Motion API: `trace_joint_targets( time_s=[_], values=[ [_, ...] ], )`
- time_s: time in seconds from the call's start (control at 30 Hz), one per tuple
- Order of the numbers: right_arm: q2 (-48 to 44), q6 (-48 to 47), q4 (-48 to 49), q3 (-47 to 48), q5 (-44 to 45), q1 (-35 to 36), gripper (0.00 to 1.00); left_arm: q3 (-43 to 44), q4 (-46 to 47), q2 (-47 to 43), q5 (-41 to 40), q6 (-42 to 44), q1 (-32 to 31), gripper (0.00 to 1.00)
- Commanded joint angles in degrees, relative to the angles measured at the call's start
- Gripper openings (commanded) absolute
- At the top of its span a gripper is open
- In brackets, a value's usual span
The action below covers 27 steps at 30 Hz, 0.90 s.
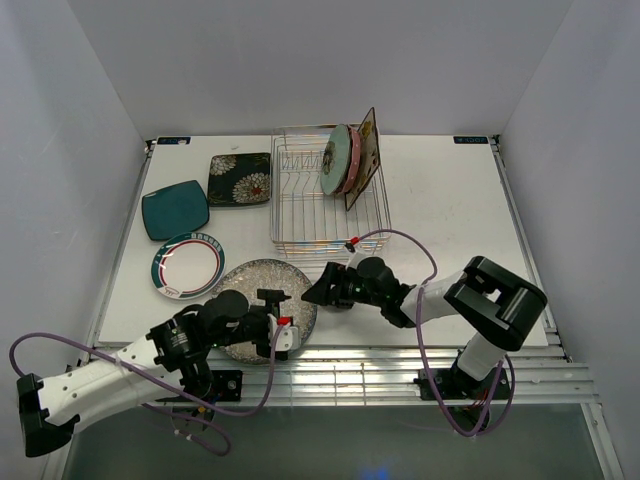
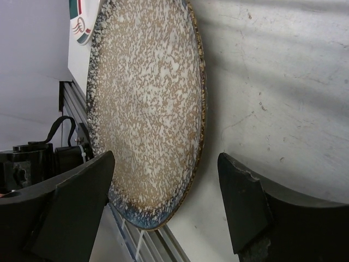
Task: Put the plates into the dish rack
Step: Pick up the plate from the corner of the board.
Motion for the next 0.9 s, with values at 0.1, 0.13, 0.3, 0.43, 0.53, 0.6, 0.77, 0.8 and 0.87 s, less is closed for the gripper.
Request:
trace_joint_targets(
  time_s=[0.1, 0.13, 0.3, 0.43, 0.53, 0.6, 0.77, 0.8, 0.87],
  values=[
    [2.35, 0.54, 3.00, 2.13, 3.62, 1.97, 0.73, 0.30, -2.14, -0.63, 3.19, -1.09, -0.25, 0.98],
    [2.88, 0.72, 3.62, 2.22, 3.63, 2.15, 0.73, 0.12, -2.31, -0.72, 3.45, -1.17, -0.25, 0.98],
    [4.72, 1.25, 4.94, 3.18, 3.01, 2.59, 0.52, -0.67, -3.10, -3.35, 4.86, -1.18, -0.25, 0.98],
    [5.95, 1.60, 5.29, 3.71, 3.10, 2.94, 0.51, -0.49, -3.19, -6.07, 2.50, -1.17, -0.25, 0.98],
    [6.48, 1.77, 5.91, 3.89, 2.92, 3.12, 0.43, -0.14, -2.84, -7.31, -1.11, -2.14, -0.25, 0.98],
    [6.75, 1.95, 6.43, 3.97, 2.66, 3.30, 0.38, -0.14, -3.37, -8.19, -1.55, -2.23, -0.25, 0.98],
    [6.84, 2.83, 6.09, 4.15, 2.92, 3.38, 0.16, -1.37, -3.37, -10.13, -0.94, -0.39, -0.33, 0.98],
    [6.05, 2.92, 5.39, 3.89, 3.97, 3.56, 0.11, -1.29, -3.46, -9.87, -0.85, -0.30, -0.25, 0.98],
    [5.08, 3.01, 4.42, 3.80, 4.68, 4.00, 0.08, -0.67, -3.55, -8.90, -0.59, -0.30, -0.25, 0.98]
  ],
)
